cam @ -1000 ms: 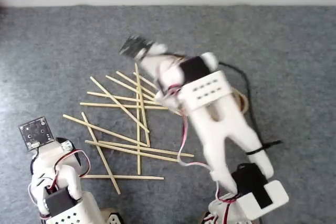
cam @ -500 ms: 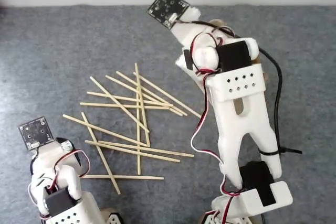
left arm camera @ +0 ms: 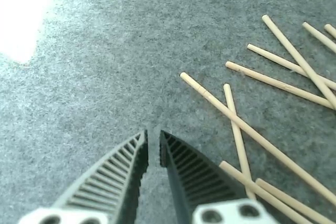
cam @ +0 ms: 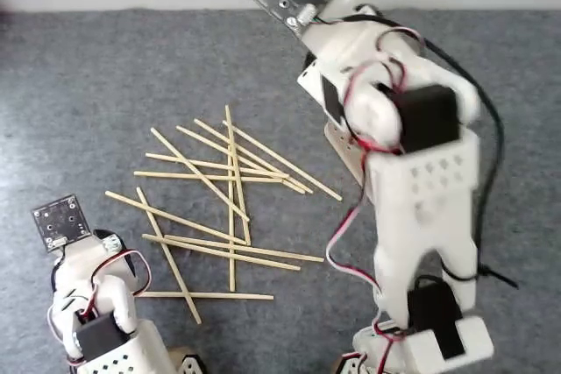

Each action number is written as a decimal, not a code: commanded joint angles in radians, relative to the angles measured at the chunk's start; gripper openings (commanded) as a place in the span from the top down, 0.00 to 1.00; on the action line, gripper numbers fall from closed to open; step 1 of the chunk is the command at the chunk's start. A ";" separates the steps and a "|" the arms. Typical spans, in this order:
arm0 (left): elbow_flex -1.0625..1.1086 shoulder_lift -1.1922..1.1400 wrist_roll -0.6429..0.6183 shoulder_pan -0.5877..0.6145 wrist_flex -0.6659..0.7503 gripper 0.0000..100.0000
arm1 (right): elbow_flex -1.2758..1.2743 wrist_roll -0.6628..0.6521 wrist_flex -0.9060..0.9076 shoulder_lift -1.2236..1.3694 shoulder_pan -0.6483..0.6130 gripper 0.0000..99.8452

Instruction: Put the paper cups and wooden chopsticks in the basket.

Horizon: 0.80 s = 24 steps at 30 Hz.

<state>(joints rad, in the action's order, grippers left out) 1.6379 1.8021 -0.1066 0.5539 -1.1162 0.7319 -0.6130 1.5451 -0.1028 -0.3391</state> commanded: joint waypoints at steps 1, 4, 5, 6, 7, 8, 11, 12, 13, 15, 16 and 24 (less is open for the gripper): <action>-0.008 0.006 0.012 -0.005 0.023 0.96 | 0.054 -0.002 0.047 -0.107 0.010 0.78; -0.008 0.006 0.012 -0.005 0.023 0.96 | 0.054 0.005 0.116 -0.171 0.013 0.78; -0.008 0.006 0.012 -0.006 0.023 0.96 | 0.054 0.025 0.143 -0.191 0.015 0.78; -0.008 0.006 0.012 -0.006 0.023 0.96 | 0.054 0.046 0.173 -0.209 0.016 0.78; -0.008 0.006 0.018 -0.006 0.023 0.96 | 0.054 0.064 0.206 -0.226 0.016 0.78; -0.007 0.006 0.028 -0.006 0.023 0.96 | 0.054 0.081 0.237 -0.240 0.018 0.78; -0.007 0.006 0.031 -0.006 0.023 0.96 | -0.006 0.150 0.249 -0.283 0.094 0.78; -0.007 0.006 0.031 -0.006 0.023 0.96 | -0.034 0.178 0.248 -0.298 0.134 0.78; -0.007 0.006 0.031 -0.006 0.023 0.96 | -0.060 0.201 0.248 -0.308 0.166 0.78; -0.007 0.006 0.031 -0.006 0.023 0.96 | -0.120 0.235 0.248 -0.323 0.214 0.78; -0.007 0.006 0.031 -0.006 0.023 0.96 | -0.157 0.249 0.248 -0.329 0.237 0.78; -0.007 0.006 0.031 -0.006 0.023 0.96 | -0.480 0.347 0.248 -0.433 0.357 0.82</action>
<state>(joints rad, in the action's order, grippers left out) 1.6379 1.8021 -0.0882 0.5539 -1.1162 0.3468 -0.3046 1.7538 -0.4741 -0.0153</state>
